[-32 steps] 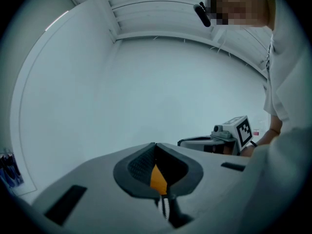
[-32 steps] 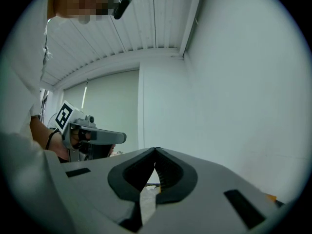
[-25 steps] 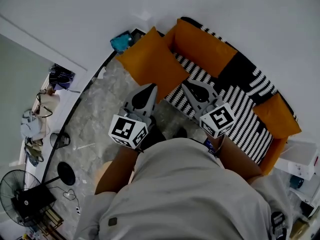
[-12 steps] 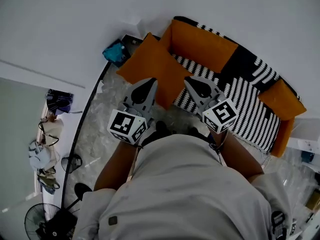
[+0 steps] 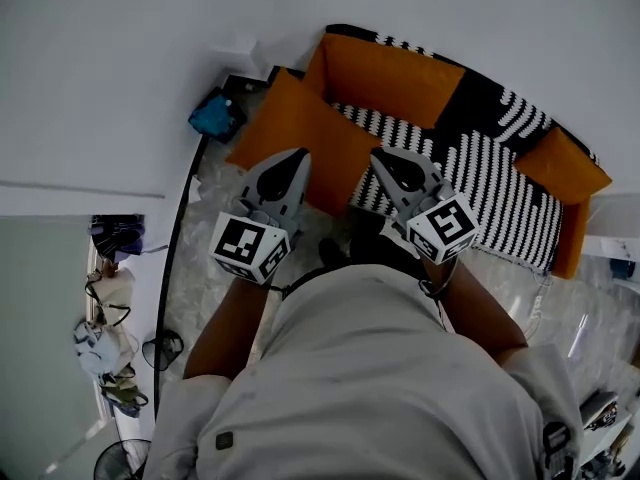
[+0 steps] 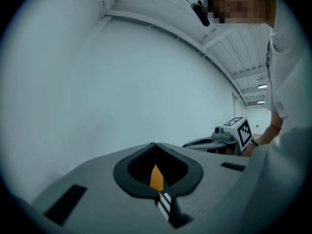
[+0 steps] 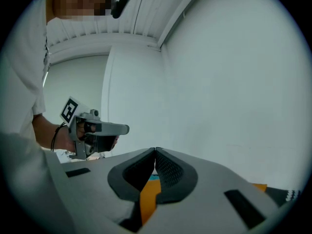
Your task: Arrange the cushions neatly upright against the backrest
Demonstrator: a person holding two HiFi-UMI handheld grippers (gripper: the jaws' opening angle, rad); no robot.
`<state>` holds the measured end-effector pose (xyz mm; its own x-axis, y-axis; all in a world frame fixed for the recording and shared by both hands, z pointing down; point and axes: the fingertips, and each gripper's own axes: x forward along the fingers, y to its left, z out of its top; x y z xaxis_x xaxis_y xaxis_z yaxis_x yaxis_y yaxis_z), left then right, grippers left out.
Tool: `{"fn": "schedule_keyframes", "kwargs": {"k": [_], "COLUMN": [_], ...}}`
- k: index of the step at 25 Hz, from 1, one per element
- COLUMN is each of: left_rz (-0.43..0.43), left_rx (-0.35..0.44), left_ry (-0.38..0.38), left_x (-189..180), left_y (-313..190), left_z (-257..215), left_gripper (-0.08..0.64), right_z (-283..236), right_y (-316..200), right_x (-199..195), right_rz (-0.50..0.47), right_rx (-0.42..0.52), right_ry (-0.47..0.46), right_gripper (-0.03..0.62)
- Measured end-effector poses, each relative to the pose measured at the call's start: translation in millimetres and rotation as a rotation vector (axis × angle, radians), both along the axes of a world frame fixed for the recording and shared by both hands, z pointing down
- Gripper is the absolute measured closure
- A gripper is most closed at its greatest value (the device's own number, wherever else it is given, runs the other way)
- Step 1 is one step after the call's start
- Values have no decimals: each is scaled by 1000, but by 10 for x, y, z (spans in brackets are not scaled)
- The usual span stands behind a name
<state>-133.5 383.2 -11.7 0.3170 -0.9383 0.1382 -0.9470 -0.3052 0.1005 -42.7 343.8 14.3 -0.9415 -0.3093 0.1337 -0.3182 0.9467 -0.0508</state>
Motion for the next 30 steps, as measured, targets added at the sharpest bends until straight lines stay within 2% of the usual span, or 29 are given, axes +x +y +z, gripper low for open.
{"fn": "schedule_keyframes", "kwargs": {"k": [11,25,30], "left_rz": [30,106,116], "left_rx": [-79,-201,-241], "left_ry": [-60,-206,-219], "left_x": [-11,95,102], "left_y": [-733,-1976,-2204], "left_z": [199,465,609], "left_gripper": [551,551,551], "right_z": [265,526,644], "right_y": [-750,-2086,-2335], "right_x": [96,272,299], "right_rz": [23,10,35], "right_rx": [-57,-89,-128], "right_ry": [-16,-25,-39], "right_gripper": [566,566,566]}}
